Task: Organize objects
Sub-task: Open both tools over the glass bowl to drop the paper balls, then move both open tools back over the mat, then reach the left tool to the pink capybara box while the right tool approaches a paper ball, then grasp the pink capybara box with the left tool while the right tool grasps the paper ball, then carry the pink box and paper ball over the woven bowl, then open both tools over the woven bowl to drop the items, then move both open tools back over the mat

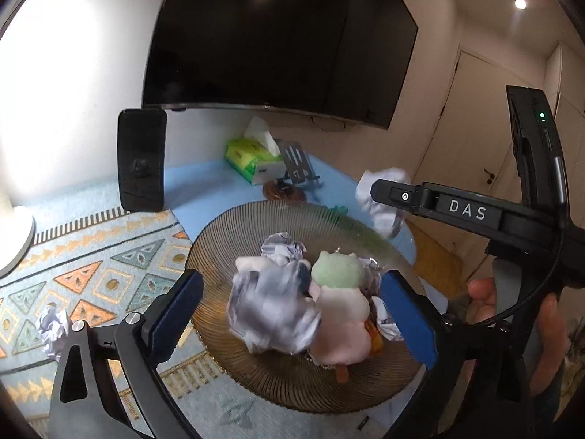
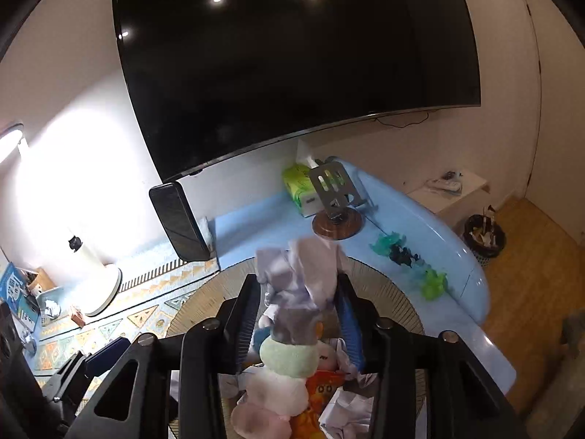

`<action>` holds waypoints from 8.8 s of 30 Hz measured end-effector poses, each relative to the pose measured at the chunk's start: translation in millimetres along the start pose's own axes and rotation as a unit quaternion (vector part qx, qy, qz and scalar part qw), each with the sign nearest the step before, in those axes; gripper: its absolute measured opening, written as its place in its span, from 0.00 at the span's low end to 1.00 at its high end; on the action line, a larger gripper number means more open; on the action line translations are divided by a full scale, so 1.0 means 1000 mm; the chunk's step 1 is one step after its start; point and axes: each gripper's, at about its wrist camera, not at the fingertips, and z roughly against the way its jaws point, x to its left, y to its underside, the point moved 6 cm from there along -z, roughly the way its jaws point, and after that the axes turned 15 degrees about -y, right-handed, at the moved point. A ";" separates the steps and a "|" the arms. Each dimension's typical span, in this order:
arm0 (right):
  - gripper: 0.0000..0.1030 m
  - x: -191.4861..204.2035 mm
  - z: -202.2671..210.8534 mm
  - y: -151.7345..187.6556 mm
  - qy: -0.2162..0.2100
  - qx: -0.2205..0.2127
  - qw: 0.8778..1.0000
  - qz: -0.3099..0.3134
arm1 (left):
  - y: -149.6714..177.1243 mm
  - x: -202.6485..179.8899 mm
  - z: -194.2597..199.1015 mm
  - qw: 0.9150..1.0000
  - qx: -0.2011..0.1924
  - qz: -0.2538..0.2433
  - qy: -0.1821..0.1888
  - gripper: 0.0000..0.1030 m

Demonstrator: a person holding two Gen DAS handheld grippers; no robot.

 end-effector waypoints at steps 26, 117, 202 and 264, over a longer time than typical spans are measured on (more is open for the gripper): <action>0.51 0.203 -0.041 0.096 -0.199 0.094 0.970 0.101 | 0.077 0.234 0.146 0.959 -0.034 0.207 -0.192 0.99; 0.62 0.231 -0.181 0.152 -0.148 0.146 0.969 0.134 | 0.067 0.462 0.006 0.907 0.115 0.146 -0.377 0.87; 0.45 0.031 0.022 0.041 -0.016 -0.037 0.999 -0.019 | -0.007 0.052 0.046 0.999 -0.001 0.017 -0.051 0.37; 0.73 0.315 -0.164 0.217 -0.191 0.196 0.948 0.160 | 0.174 0.352 0.151 0.901 0.080 0.195 -0.379 0.85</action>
